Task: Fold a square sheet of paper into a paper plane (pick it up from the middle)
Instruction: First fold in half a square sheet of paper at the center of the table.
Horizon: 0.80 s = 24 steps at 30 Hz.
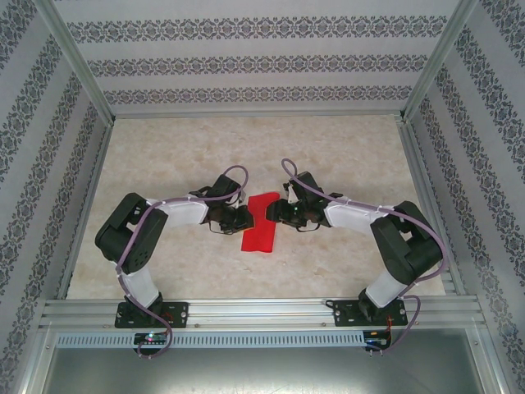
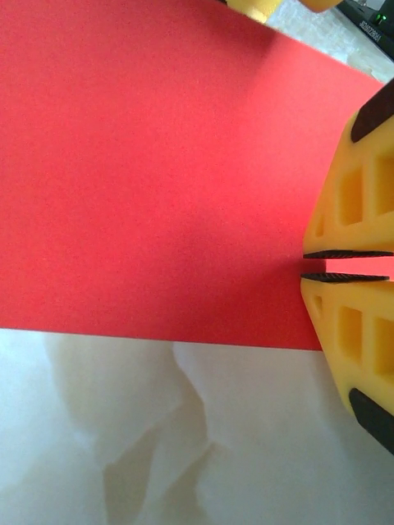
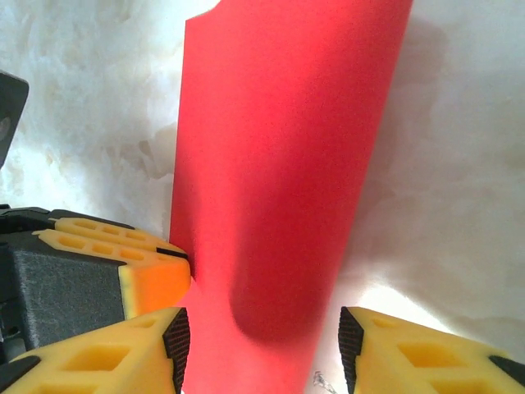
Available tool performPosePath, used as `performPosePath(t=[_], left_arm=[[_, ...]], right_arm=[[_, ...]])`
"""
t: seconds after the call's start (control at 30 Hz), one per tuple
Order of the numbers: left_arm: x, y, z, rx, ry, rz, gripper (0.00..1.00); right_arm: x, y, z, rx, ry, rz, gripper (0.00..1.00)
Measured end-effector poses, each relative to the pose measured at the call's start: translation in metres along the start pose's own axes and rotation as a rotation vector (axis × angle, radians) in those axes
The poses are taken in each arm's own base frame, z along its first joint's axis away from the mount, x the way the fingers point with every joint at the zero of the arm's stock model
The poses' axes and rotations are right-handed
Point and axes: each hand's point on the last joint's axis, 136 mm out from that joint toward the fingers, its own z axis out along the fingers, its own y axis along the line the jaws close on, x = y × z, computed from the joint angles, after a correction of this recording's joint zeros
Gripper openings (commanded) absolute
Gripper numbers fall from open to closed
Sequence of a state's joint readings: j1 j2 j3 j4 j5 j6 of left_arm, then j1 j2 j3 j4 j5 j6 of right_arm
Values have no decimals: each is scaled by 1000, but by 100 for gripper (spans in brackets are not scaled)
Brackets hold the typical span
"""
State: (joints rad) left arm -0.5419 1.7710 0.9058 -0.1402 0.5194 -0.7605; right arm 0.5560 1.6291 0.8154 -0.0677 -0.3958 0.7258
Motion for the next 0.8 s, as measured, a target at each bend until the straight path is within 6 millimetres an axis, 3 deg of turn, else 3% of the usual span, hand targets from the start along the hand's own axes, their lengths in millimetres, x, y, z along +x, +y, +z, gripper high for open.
performPosePath(t=[0.27, 0.8], left_arm=[[-1, -7, 1, 12, -1, 13, 17], [-10, -29, 13, 61, 20, 42, 16]], right_arm=[[16, -11, 3, 84, 32, 0, 53], [9, -22, 0, 171, 11, -15, 49]])
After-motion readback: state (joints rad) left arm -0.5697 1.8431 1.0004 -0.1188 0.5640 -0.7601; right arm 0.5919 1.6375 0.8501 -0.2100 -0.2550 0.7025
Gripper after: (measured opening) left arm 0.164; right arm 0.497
